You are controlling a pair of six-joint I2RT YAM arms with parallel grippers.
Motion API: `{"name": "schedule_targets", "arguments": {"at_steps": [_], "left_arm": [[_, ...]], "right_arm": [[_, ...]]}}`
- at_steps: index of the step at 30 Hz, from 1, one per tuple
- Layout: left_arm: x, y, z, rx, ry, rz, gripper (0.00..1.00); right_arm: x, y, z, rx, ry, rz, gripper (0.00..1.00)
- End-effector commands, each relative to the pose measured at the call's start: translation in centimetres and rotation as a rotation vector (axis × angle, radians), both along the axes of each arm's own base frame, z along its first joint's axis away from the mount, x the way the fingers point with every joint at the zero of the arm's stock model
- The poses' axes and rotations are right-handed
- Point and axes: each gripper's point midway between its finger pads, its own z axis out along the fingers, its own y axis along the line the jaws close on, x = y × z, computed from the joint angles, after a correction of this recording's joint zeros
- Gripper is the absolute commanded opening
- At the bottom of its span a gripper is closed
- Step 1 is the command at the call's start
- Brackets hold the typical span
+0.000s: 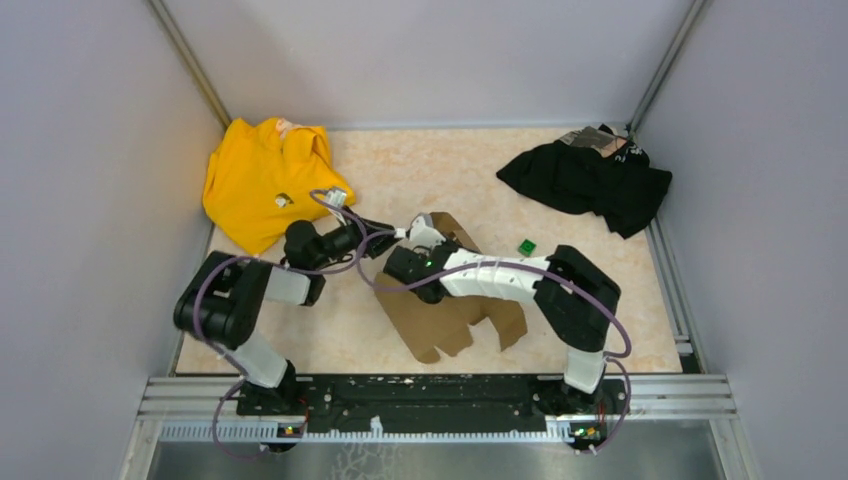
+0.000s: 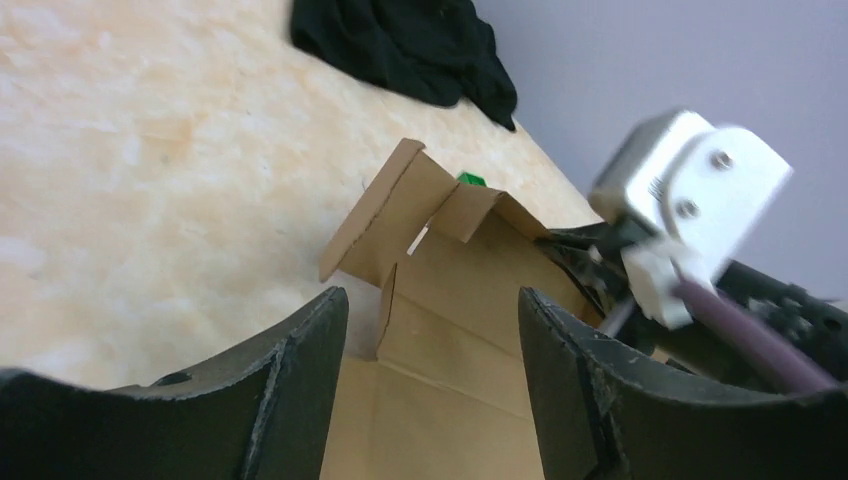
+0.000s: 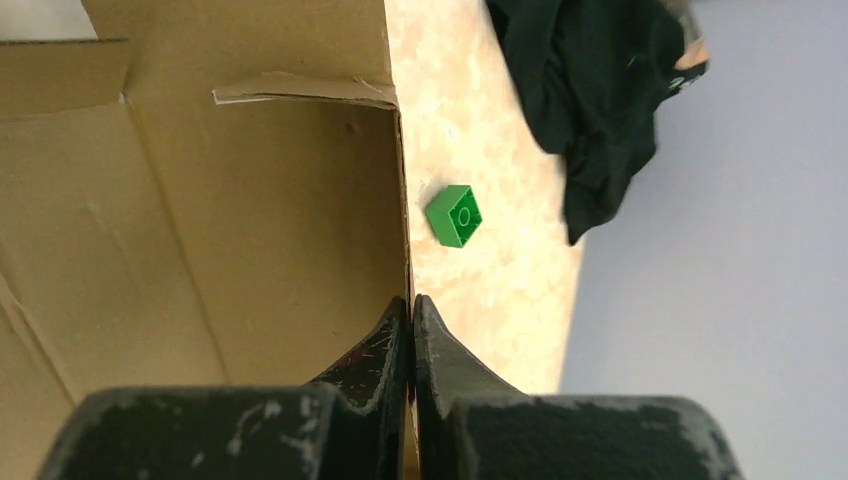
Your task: Fold the paper box
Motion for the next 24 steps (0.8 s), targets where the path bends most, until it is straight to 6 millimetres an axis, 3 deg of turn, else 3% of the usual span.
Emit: {"name": "schedule_targets", "arguments": {"at_steps": [1, 5, 10, 14, 18, 20, 24], "left_arm": [[0.7, 1.4, -0.5, 0.124, 0.082, 0.147, 0.7], [0.4, 2.7, -0.3, 0.226, 0.191, 0.256, 0.72], [-1.3, 5.2, 0.3, 0.325, 0.328, 0.394, 0.75], [-2.9, 7.3, -0.8, 0.426, 0.451, 0.474, 0.77], [-5.1, 7.5, -2.4, 0.461, 0.536, 0.465, 0.81], [-5.9, 7.5, -2.9, 0.477, 0.551, 0.473, 0.97], [-7.3, 7.2, -3.9, 0.484, 0.606, 0.466, 0.99]], "right_arm": [[2.1, 1.0, 0.3, 0.224, 0.05, -0.015, 0.0], [3.3, 1.1, -0.6, 0.327, 0.114, -0.046, 0.0], [3.4, 1.4, -2.5, 0.537, 0.213, -0.078, 0.0], [3.7, 1.8, -3.6, 0.665, 0.274, -0.093, 0.0], [4.1, 1.3, -4.5, 0.749, 0.307, -0.119, 0.0], [4.1, 1.1, -4.8, 0.782, 0.314, -0.125, 0.01], [4.1, 0.6, -5.5, 0.796, 0.325, -0.131, 0.01]]}}
